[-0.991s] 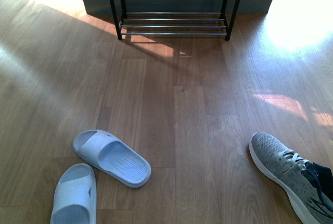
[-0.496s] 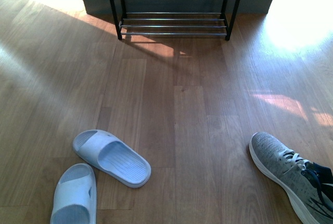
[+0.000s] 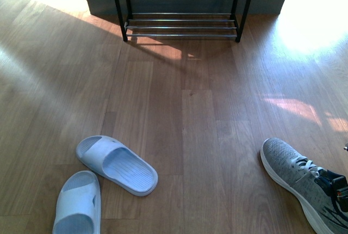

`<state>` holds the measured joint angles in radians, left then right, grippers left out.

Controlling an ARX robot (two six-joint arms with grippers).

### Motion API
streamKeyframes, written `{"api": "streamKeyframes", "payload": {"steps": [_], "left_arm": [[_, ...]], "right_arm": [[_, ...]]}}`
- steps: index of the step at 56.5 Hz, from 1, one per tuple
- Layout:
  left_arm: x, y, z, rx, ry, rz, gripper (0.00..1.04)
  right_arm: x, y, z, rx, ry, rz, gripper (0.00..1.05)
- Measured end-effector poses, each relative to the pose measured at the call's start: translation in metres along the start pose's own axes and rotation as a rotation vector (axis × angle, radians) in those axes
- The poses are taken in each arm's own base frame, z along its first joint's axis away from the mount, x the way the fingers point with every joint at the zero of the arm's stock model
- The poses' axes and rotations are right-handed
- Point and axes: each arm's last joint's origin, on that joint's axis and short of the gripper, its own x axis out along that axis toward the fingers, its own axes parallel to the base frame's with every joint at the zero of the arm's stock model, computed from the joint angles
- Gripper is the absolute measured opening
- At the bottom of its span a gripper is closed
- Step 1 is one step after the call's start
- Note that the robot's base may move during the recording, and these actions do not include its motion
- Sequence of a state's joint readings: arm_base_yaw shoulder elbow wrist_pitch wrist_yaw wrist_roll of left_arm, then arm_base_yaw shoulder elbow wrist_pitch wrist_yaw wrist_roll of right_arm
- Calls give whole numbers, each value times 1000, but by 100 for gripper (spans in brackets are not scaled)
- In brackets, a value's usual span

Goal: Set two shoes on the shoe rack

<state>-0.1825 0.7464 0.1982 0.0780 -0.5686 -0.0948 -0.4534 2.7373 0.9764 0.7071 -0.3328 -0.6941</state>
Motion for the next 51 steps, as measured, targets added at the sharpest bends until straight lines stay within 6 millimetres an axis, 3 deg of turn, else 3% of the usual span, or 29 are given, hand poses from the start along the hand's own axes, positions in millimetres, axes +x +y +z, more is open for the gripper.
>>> {"api": "streamKeyframes", "payload": {"steps": [7,20,37,51], "left_arm": [[0,0,0,0,0,0,3],[0,0,0,0,0,0,3],[0,0,0,0,0,0,3],[0,0,0,0,0,0,3]], "right_arm": [[5,-3,0,14,6,-27,88],[5,0,-3,56,12,-22,41],[-22,10,7,116,-36,-4,2],[-71,14,32,126,-130,3,1]]}}
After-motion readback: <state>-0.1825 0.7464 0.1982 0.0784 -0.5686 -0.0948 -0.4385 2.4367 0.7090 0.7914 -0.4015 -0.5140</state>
